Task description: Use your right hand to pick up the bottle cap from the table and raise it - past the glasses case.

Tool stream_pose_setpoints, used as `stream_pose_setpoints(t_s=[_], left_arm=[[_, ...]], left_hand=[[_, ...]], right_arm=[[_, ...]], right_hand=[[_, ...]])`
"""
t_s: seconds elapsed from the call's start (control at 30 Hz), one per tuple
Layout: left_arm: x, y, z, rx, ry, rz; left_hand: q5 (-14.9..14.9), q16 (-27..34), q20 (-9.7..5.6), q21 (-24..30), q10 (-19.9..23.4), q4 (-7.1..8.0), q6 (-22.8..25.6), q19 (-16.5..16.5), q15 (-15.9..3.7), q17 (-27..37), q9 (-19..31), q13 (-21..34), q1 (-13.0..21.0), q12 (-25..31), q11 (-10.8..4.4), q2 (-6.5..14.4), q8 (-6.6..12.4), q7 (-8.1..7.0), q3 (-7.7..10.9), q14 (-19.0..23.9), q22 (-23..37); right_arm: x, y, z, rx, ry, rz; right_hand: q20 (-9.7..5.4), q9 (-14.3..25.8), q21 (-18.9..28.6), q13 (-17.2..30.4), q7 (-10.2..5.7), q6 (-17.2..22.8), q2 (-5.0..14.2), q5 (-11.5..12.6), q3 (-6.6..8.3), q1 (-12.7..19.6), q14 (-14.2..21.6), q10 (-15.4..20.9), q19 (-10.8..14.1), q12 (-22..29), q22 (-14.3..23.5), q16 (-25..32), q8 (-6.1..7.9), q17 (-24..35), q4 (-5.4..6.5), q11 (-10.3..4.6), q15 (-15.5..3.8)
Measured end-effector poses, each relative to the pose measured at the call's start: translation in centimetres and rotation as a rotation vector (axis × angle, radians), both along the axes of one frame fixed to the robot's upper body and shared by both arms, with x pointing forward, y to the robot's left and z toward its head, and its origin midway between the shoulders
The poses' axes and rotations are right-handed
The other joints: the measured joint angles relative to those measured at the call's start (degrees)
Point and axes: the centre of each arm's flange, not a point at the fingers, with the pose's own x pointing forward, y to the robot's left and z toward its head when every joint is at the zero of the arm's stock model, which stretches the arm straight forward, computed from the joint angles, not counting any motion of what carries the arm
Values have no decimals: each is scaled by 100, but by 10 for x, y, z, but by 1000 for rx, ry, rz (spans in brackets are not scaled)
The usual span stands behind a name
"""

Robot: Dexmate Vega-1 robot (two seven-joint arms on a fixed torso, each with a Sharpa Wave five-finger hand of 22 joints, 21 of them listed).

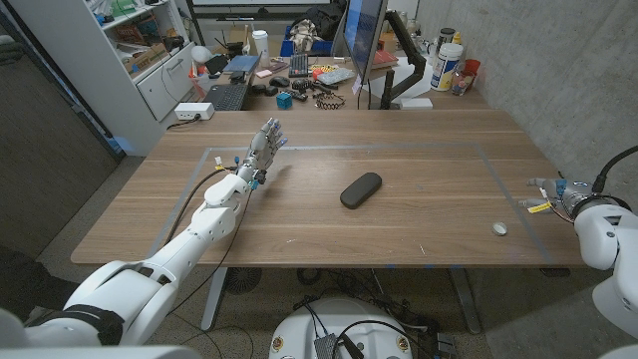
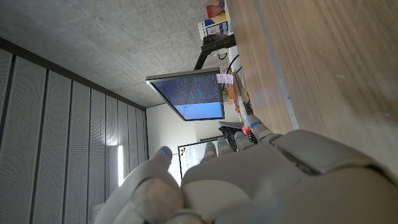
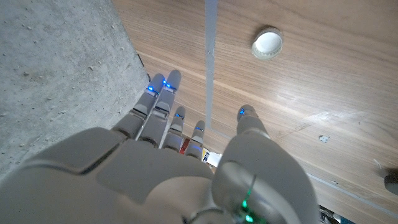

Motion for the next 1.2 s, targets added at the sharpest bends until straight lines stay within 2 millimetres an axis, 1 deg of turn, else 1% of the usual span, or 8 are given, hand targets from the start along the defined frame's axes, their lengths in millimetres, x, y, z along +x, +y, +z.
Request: stream_pose_setpoints(t_s=[0.13,0.2,0.3,0.43,0.7,0.8,0.93,1.2], left_arm=[[0,0,1,1,-2,0],[-1,0,2,2,-5,0],[-1,-1,4,2,-9,0],[-2,-2,3,3,-8,-1],[-3,-5,3,7,-6,-2],[-3,-6,4,8,-7,-3],[-4,-8,3,9,-7,-5],[-4,-9,3,9,-6,-7]], left_hand=[[18,0,0,-22,0,0,0,0,0,0,0,0,-7,0,0,-7,0,0,0,0,0],[18,0,0,-22,0,0,0,0,0,0,0,0,-31,0,0,-31,0,0,0,0,0],[18,0,0,-22,0,0,0,0,0,0,0,0,-31,0,0,-30,0,0,0,0,0],[18,0,0,-22,0,0,0,0,0,0,0,0,-31,0,0,-30,0,0,0,0,0],[18,0,0,-43,0,0,0,0,0,0,0,0,-30,0,0,-30,0,0,0,0,0],[18,0,0,-43,0,0,0,0,0,0,0,0,-30,0,0,-30,0,0,0,0,0],[18,0,0,-43,0,0,0,0,0,0,0,0,-30,0,0,-30,0,0,0,0,0],[18,0,0,-43,0,24,0,0,0,0,0,0,-30,0,0,-30,0,1,-24,0,0]], right_arm=[[1,0,-1,3,10,0],[2,0,-2,5,18,0],[4,-1,-3,8,26,-1],[5,-1,-4,9,39,-5],[9,-2,-7,9,60,-7],[10,-2,-8,6,66,-7],[11,-2,-9,5,74,-10],[12,-1,-11,2,86,-11]], right_hand=[[43,0,35,0,20,20,-29,0,-24,29,0,62,-43,0,34,63,0,61,-24,-62,0],[43,0,38,0,6,35,-6,9,-48,52,0,79,-43,0,34,66,0,84,1,-73,0],[43,0,80,0,-9,53,31,34,-49,94,17,177,-43,0,72,160,0,139,-1,-50,-6],[43,-1,136,-1,-21,144,37,56,-77,308,40,372,-43,39,136,292,22,249,-64,-45,0],[21,-1,225,25,-10,195,-84,77,-141,492,42,488,-65,46,208,457,22,387,-128,-159,1],[21,-1,268,27,10,222,-126,77,-168,534,84,545,-65,46,240,537,22,445,-148,-156,0],[21,23,312,51,-11,257,-157,98,-244,565,135,648,-65,69,273,647,22,532,-119,-175,-11],[21,27,470,133,-21,328,-182,144,-389,755,243,1076,-64,179,404,1029,35,822,-56,-215,-8]])
